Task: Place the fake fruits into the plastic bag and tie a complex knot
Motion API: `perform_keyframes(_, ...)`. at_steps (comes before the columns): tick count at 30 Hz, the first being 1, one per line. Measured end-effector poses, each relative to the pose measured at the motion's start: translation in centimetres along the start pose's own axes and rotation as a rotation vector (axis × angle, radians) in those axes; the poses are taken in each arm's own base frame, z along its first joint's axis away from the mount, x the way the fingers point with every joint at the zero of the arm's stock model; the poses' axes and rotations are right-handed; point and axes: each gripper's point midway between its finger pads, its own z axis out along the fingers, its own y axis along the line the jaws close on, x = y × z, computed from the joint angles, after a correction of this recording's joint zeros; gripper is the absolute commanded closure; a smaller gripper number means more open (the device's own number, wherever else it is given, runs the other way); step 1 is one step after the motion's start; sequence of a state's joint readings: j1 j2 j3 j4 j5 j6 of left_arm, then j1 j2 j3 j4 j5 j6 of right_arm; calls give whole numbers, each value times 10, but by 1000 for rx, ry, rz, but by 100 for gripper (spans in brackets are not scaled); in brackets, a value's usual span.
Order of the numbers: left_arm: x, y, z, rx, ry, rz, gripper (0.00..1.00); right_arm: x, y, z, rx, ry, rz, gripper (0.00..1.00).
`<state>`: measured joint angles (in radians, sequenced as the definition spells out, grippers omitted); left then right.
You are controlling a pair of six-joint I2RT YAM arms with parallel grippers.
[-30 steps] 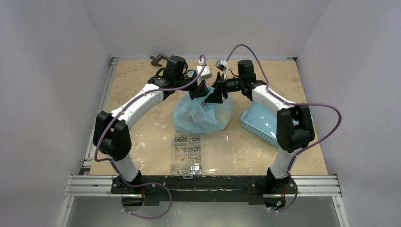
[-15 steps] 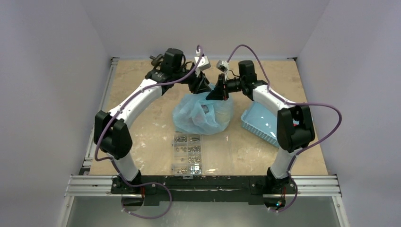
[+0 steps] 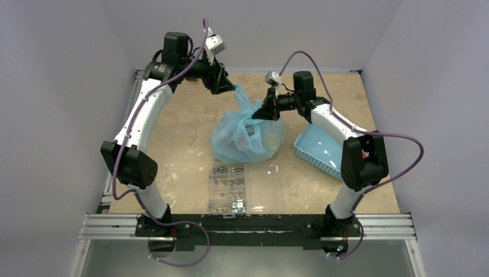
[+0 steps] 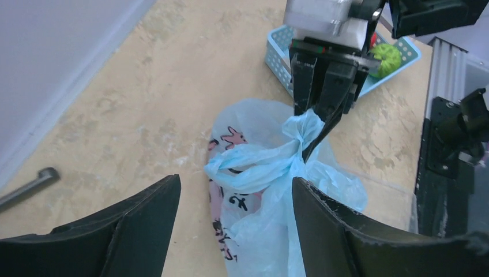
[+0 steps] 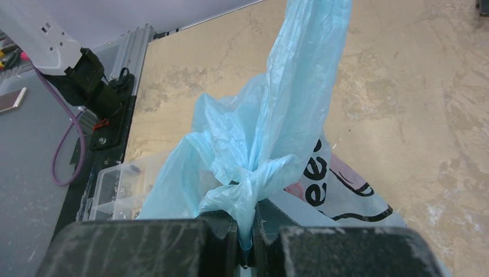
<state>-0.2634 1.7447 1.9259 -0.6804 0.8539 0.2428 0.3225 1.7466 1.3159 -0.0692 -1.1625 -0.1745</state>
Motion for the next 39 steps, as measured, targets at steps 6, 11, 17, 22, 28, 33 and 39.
perform_keyframes(6,39,1,22,56,100,-129,31,3,3,0,-4,15,-44,100)
perform_keyframes(11,56,5,33,73,132,-212,52,8,5,3,-10,33,-62,100)
perform_keyframes(17,49,1,36,113,111,-252,100,12,8,5,-15,49,-74,97)
perform_keyframes(22,32,-11,35,180,63,-267,100,10,5,5,-4,47,-91,87)
perform_keyframes(28,14,-23,35,233,10,-282,100,11,-6,10,20,38,-72,79)
perform_keyframes(33,9,-49,29,266,-3,-283,100,20,-18,16,36,44,-41,100)
perform_keyframes(39,32,-98,20,281,41,-242,100,16,-22,19,50,26,11,100)
